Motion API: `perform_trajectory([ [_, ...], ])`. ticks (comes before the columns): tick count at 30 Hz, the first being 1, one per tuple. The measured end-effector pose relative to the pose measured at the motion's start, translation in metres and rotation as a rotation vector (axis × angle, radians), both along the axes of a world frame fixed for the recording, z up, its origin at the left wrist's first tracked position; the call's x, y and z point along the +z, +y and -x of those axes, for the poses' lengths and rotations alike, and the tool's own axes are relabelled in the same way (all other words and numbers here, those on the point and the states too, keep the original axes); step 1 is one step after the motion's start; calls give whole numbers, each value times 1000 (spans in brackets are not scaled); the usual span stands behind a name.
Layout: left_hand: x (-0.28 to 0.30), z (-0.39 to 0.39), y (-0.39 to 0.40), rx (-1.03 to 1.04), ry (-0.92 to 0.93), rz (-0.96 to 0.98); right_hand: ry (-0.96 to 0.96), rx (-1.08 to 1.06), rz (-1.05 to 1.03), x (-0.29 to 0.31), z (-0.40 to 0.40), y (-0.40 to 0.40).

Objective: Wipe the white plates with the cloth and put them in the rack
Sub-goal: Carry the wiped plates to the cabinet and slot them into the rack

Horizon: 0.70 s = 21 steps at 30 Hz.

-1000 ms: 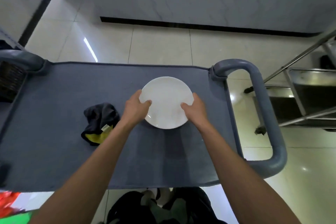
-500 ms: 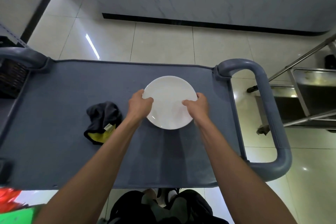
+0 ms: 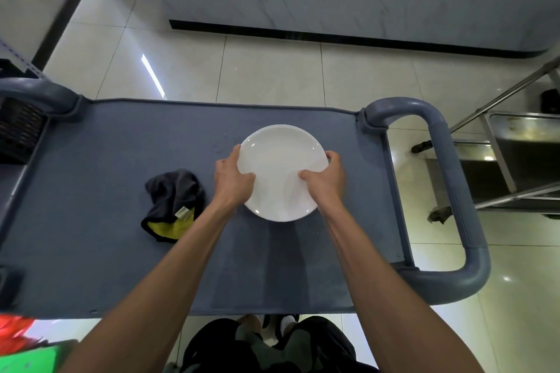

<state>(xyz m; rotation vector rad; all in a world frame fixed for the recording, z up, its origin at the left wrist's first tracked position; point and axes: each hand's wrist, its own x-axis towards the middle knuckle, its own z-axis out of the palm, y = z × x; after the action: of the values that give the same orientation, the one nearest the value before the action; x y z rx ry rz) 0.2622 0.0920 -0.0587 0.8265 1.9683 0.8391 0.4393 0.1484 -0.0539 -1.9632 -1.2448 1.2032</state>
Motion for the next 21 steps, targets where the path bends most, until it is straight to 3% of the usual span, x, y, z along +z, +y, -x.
perform_trajectory([
  [10,0,1,-4,-42,70,-97,-70,142,-159,-2,9,-21],
  [21,-1,-6,-17,-137,131,-285,-94,119,-249,8,4,-38],
])
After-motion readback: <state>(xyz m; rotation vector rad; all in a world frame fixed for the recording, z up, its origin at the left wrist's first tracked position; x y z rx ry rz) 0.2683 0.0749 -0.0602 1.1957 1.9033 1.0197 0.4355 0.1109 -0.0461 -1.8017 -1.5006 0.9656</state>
